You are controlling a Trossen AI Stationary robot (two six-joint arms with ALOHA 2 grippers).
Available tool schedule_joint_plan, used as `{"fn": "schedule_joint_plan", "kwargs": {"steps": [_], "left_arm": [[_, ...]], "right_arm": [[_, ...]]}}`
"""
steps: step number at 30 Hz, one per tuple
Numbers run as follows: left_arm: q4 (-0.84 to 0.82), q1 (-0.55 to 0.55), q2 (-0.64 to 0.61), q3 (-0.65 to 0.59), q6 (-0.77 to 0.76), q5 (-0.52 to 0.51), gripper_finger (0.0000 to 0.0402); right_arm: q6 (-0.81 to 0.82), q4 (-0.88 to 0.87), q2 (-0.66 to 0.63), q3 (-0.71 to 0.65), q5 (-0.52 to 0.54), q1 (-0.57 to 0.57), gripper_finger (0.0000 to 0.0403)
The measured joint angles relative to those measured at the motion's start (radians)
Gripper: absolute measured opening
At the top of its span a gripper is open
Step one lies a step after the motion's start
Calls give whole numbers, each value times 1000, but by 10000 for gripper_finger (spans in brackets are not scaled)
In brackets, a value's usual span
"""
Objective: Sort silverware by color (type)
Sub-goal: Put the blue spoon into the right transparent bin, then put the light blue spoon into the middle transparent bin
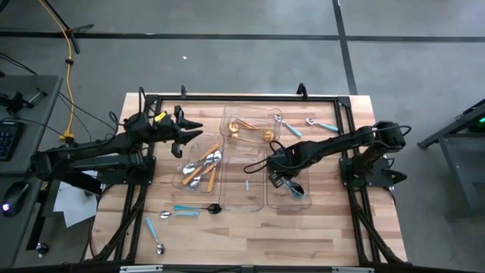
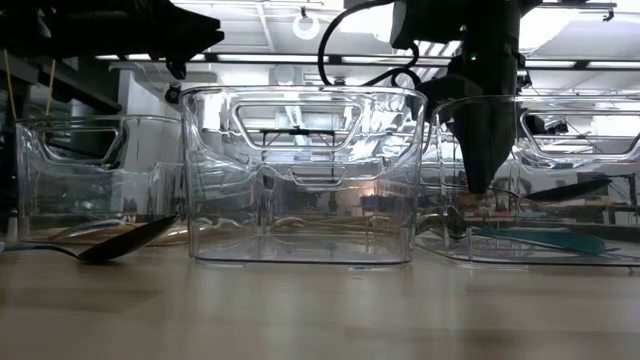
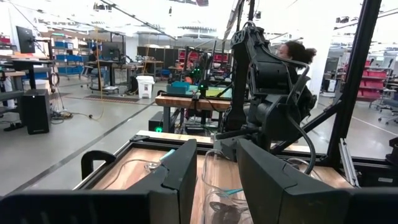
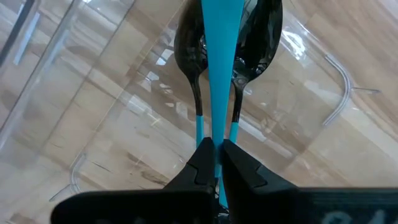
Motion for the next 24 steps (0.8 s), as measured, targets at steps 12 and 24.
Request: {"fn": "schedule_joint_plan", "kwargs": {"steps": [12,24], "left_arm": [[0,0,0,0,0,0,104],[-1,0,0,0,0,0,104]], "right_arm": [[-25,0,0,0,-1,0,43],[-125,-26,-5,29,-23,-7,149]]}}
